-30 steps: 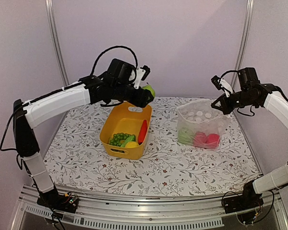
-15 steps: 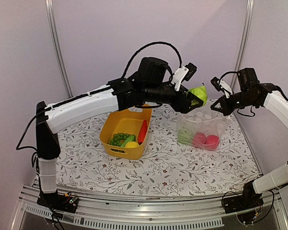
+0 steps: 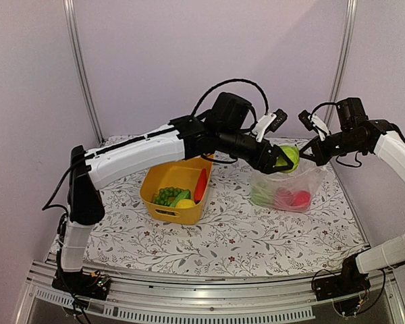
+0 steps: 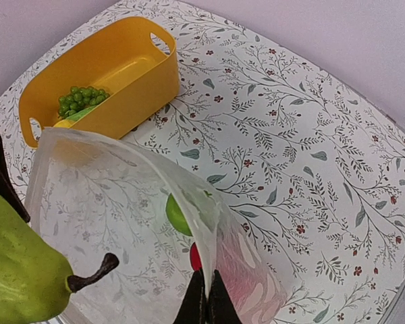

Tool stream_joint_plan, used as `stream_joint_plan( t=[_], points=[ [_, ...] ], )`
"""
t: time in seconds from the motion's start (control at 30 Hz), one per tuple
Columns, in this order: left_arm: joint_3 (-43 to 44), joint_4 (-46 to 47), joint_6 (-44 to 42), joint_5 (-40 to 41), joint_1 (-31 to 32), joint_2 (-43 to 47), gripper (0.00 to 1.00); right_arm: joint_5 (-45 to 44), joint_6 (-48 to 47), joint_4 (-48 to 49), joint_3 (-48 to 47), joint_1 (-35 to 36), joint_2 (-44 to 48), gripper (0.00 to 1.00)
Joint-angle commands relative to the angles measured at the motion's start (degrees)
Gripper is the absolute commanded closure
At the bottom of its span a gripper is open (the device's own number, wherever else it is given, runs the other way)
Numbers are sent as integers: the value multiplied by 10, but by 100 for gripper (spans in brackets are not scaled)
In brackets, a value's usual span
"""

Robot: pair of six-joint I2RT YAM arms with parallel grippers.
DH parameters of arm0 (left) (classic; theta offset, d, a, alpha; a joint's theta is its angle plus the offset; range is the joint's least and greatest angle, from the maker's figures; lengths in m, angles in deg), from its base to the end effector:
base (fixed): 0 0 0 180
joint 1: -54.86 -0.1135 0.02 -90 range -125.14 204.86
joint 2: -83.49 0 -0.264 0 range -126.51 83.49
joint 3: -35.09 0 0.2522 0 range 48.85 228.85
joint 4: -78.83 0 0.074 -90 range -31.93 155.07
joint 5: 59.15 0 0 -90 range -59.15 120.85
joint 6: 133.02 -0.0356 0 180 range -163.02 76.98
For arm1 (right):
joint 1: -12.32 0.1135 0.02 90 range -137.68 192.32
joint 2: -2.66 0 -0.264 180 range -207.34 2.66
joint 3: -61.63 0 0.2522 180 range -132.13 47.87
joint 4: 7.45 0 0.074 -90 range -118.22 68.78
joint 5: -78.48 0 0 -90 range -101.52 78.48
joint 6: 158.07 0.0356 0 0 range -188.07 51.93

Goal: Place the food in the zip-top bag and seal the zipper
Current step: Place the fake fruit in the zipper food storage bag.

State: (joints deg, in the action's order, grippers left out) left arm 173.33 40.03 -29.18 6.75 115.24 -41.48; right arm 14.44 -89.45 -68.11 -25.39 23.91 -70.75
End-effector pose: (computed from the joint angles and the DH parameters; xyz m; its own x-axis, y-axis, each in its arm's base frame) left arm 0.2408 -0.4530 0.3418 -0.4402 0.3325 -0.8341 0.8964 0.2167 -0.3867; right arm 0.2535 0.0679 0.3483 -0.4953 -0.4362 -0.7513 -0.7017 0.7107 0.0500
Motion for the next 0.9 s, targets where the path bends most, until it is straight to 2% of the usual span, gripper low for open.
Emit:
stream_joint_plan(
  t=[0.0,0.17,0.37,0.5,0.77,0.87],
  points=[
    [42,-34,51,-44,-1,-37,47,23,3,-2,11,-1,19,100],
    [80,-58,86,-51,-10,-66,50,38,-2,-5,10,-2,39,100],
    [61,-68,84,-46,-11,-55,50,29,-4,-8,17,-1,48,100],
    [64,-76,117,-39,-17,-63,50,35,-4,-5,24,-1,51,100],
    [85,-51,197,37,-21,-92,43,74,-9,-13,33,-1,67,100],
    [102,-52,203,46,-22,-107,34,72,-5,-13,32,-1,65,100]
  ],
)
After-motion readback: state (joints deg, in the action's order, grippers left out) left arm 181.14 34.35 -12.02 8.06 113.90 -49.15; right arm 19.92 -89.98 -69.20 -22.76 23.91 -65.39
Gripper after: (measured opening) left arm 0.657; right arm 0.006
